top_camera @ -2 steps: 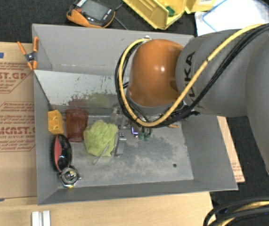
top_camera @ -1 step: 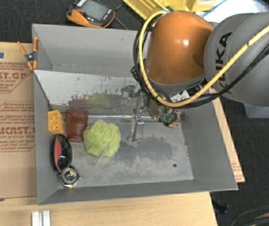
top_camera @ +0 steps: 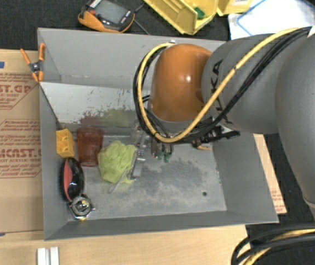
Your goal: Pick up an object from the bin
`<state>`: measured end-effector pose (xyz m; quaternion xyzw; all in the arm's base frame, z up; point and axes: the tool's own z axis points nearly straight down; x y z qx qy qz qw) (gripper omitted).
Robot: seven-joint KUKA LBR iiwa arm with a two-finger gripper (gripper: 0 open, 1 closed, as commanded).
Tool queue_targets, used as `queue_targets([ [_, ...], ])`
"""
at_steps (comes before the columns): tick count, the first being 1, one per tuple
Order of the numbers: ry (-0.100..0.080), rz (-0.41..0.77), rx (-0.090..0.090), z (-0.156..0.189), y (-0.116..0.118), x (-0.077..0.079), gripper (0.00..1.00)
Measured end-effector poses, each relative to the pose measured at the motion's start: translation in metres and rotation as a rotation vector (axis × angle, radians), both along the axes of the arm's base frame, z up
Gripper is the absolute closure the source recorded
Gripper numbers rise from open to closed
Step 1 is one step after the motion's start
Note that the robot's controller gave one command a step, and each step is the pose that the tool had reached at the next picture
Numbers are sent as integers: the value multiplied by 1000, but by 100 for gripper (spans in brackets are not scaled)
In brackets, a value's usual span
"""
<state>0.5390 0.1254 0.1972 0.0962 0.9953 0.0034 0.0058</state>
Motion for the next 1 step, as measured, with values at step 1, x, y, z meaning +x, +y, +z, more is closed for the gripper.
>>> queue_targets([
  [1, -10, 195, -4, 33, 4, 9, 0],
])
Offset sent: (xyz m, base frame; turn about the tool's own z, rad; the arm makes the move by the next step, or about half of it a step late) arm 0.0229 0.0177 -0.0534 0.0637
